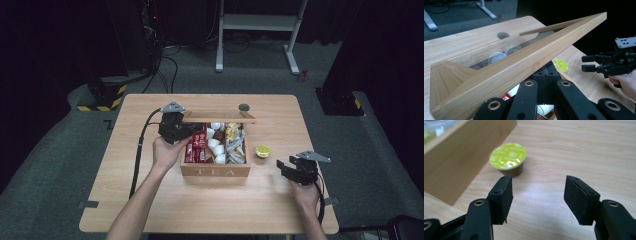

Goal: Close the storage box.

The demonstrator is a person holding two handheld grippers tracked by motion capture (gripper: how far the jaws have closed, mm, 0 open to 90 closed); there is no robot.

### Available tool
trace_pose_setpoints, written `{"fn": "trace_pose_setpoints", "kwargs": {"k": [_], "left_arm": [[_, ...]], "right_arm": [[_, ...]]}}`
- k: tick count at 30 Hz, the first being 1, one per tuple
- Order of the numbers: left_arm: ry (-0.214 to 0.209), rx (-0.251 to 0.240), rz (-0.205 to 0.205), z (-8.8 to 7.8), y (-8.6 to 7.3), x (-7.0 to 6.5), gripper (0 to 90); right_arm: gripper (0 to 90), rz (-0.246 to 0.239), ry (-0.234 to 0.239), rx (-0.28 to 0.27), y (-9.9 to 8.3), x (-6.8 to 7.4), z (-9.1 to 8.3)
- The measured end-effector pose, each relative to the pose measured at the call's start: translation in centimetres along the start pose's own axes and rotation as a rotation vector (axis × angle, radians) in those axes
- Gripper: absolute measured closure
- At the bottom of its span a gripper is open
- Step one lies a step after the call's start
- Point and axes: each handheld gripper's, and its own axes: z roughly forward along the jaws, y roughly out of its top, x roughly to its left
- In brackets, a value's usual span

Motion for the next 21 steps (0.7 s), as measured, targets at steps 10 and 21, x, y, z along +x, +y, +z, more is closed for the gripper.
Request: {"fn": "trace_pose_setpoints", "kwargs": {"k": [10, 21], "left_arm": [[-0.001, -0.006, -0.004, 0.0, -0.1, 0.0, 90.0], [-0.026, -0.004, -0.022, -0.1, -1.0, -0.1, 90.0]], "right_arm": [[39.7, -0.045, -0.069, 0.071, -1.6, -0.2, 0.6], [39.4, -0.052, -0.106, 0.094, -2.5, -0.5, 0.9]]}}
